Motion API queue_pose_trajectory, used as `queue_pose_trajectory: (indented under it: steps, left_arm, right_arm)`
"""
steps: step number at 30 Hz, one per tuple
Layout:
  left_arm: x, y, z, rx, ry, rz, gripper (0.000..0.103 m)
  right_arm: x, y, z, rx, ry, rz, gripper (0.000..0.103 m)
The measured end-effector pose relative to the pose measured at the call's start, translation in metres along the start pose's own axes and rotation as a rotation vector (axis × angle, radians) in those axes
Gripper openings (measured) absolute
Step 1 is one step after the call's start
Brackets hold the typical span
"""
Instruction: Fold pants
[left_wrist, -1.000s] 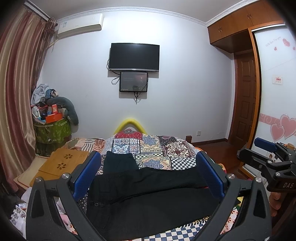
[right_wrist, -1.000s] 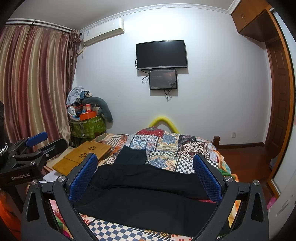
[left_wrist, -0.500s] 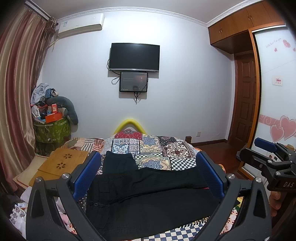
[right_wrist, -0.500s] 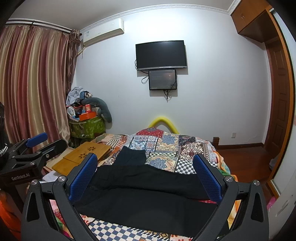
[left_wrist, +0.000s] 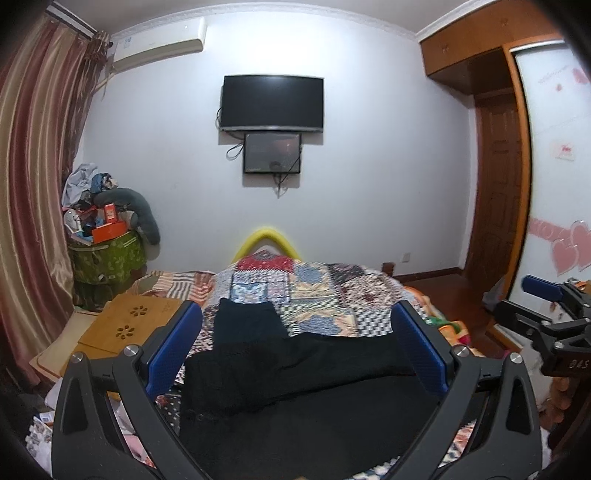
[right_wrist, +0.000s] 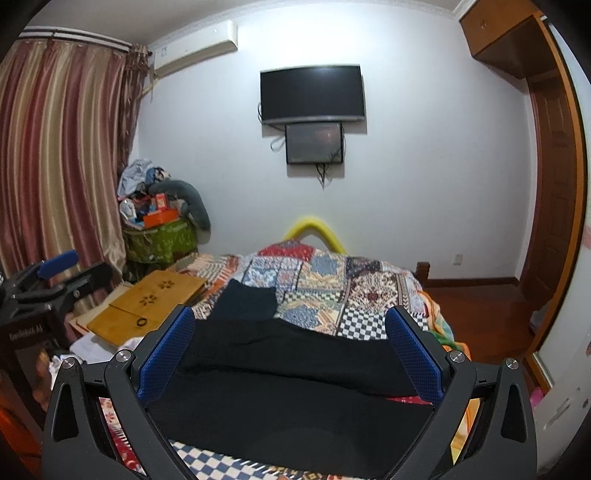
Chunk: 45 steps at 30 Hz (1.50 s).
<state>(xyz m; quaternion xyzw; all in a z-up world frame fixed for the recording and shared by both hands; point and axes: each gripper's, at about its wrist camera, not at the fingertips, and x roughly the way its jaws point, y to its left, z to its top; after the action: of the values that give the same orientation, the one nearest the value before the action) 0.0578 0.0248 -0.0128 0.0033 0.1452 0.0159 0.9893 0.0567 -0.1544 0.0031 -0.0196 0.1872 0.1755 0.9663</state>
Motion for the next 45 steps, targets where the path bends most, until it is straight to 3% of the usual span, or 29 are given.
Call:
queue_pose_trajectory:
  steps: [5,12,21,25,29,30,32,41,43,44,45]
  left_arm:
    - [0.056,0.022,0.000,-0.007,0.028,0.070,0.103]
    - [0.143,0.073,-0.007,-0.007,0.175,0.108,0.103]
    - [0.260,0.139,-0.058,-0.037,0.381,0.170,0.103]
    - [0.303,0.166,-0.095,-0.080,0.498,0.174,0.088]
    - [0.341,0.191,-0.134,-0.145,0.604,0.169,0.082]
    - [0.346,0.192,-0.140,-0.152,0.625,0.170,0.076]
    - [0.362,0.203,-0.154,-0.173,0.674,0.166,0.068]
    - [0.409,0.216,-0.183,-0.279,0.784,0.131,0.064]
    - [0.415,0.209,-0.187,-0.249,0.810,0.150,0.059]
    - [0.414,0.203,-0.187,-0.215,0.810,0.159,0.058]
    - [0.413,0.200,-0.186,-0.188,0.808,0.169,0.049]
  right_arm:
    - [0.050,-0.020,-0.008,0.009,0.080,-0.030,0.102]
    - [0.118,-0.048,-0.027,0.012,0.211,-0.024,0.102]
    - [0.207,-0.077,-0.049,-0.039,0.362,-0.020,0.102]
    - [0.246,-0.086,-0.057,-0.022,0.454,0.033,0.102]
    - [0.283,-0.089,-0.064,-0.060,0.538,0.058,0.100]
    - [0.291,-0.088,-0.067,-0.082,0.556,0.055,0.100]
    - [0.307,-0.085,-0.071,-0.119,0.584,0.070,0.098]
    - [0.365,-0.064,-0.083,-0.208,0.664,0.196,0.088]
    - [0.378,-0.060,-0.088,-0.201,0.699,0.236,0.066]
    - [0.386,-0.058,-0.094,-0.197,0.732,0.250,0.061]
    - [0.389,-0.056,-0.097,-0.190,0.735,0.247,0.062]
